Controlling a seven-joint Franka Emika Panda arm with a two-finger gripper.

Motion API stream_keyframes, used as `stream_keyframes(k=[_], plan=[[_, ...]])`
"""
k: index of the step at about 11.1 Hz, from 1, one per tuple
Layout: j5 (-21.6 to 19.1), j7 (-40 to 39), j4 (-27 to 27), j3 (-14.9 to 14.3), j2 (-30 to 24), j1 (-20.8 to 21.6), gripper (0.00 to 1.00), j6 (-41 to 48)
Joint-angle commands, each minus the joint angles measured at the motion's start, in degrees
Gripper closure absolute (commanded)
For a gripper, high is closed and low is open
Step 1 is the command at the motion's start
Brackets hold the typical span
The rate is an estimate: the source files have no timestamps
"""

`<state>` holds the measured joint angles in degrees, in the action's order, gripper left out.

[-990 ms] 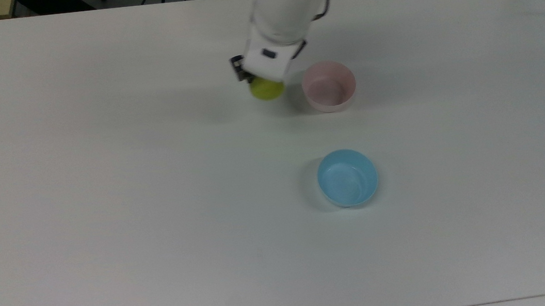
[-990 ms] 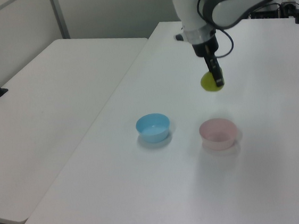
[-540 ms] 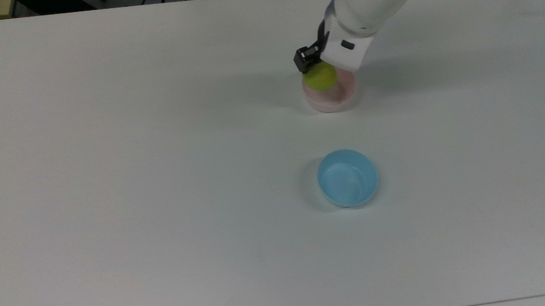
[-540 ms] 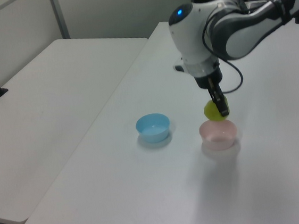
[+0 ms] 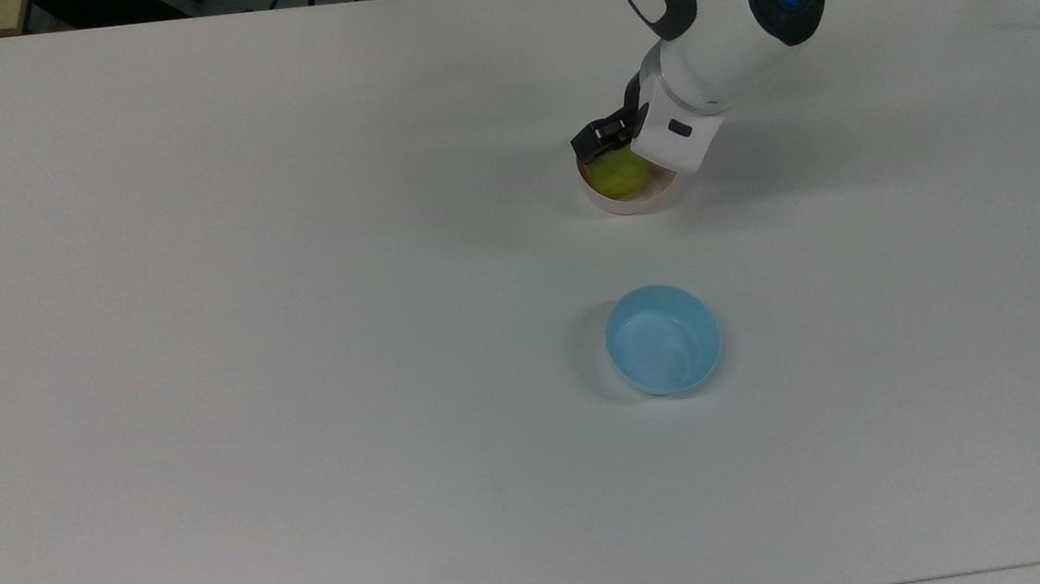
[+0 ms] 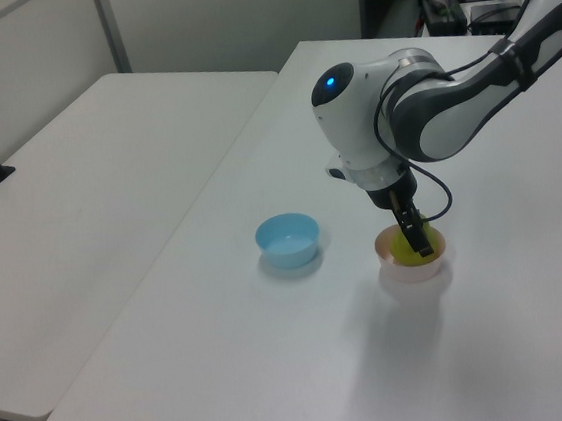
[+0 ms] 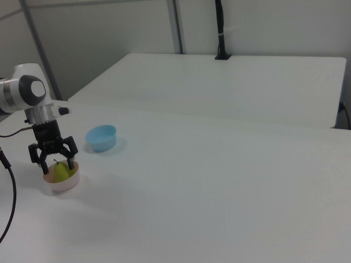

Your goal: Place the pear in the bowl

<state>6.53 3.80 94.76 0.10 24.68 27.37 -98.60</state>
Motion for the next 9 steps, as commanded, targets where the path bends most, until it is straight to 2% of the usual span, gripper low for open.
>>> stream_keyframes(k=[1, 2, 5, 7, 9], plan=[[-0.73, 0.34, 0.16, -0.36, -4.97, -0.73, 0.00, 0.16], [-0.47, 0.25, -0.28, -0.36, -6.91, -2.65, 0.00, 0.17], [-0.02, -2.64, -3.61, 0.52, -11.04, -12.57, 0.00, 1.04], [0.59, -5.19, -3.62, 0.34, -14.12, -19.51, 0.00, 1.13], [0.59, -6.34, -3.53, -0.18, -15.71, -24.36, 0.00, 1.04]])
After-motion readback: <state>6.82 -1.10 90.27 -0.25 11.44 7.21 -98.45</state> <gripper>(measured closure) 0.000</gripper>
